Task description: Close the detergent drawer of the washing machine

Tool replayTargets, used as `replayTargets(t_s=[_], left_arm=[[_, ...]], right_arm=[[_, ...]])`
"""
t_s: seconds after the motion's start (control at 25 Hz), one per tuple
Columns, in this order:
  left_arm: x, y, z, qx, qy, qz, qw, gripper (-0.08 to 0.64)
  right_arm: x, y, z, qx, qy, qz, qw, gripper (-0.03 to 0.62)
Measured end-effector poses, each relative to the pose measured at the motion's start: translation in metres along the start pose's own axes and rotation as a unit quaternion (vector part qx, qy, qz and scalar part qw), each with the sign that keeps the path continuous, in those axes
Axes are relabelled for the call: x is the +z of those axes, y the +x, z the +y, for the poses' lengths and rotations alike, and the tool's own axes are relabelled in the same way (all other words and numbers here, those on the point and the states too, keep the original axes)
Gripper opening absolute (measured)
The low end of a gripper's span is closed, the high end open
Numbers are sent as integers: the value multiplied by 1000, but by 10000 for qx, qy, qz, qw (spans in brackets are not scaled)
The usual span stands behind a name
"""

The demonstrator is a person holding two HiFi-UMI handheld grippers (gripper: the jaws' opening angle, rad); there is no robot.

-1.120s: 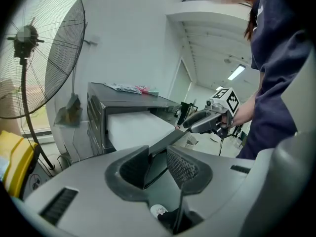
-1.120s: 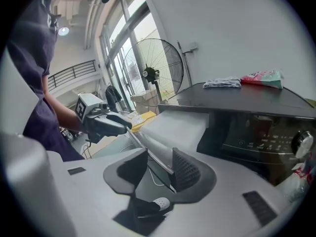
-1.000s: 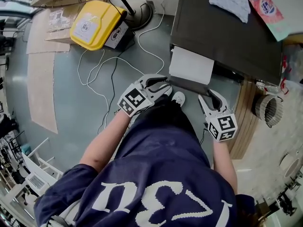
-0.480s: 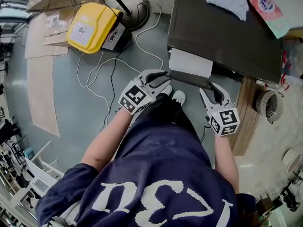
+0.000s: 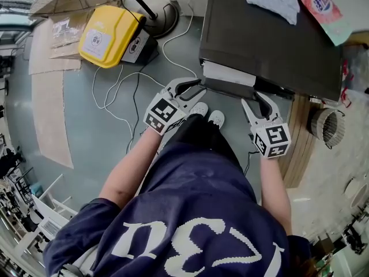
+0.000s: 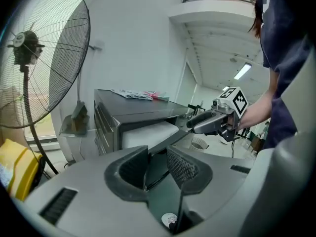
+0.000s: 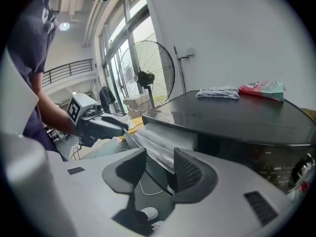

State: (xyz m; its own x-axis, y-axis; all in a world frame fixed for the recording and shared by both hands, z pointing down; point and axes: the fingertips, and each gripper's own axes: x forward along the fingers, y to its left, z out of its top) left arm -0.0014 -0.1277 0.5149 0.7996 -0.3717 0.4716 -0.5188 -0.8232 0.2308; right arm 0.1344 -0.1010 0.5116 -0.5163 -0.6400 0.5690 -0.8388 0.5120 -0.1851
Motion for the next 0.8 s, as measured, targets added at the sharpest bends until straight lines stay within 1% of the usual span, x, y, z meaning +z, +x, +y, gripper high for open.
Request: replayTargets(t_s=[0.36,0.52,0.8], left_arm=[[10,11,15,299,-112,-127,9994,129],[13,15,21,428,-125,-119,9989,129],[14,15,22,513,-76,-118,9986,135]], right_arm=[[12,10,-15,-265,-9,-130,9996,199],[16,15,-20,-394,-61,-203,9990,204],[17,14,-20,-472,-184,-299,9983,210]])
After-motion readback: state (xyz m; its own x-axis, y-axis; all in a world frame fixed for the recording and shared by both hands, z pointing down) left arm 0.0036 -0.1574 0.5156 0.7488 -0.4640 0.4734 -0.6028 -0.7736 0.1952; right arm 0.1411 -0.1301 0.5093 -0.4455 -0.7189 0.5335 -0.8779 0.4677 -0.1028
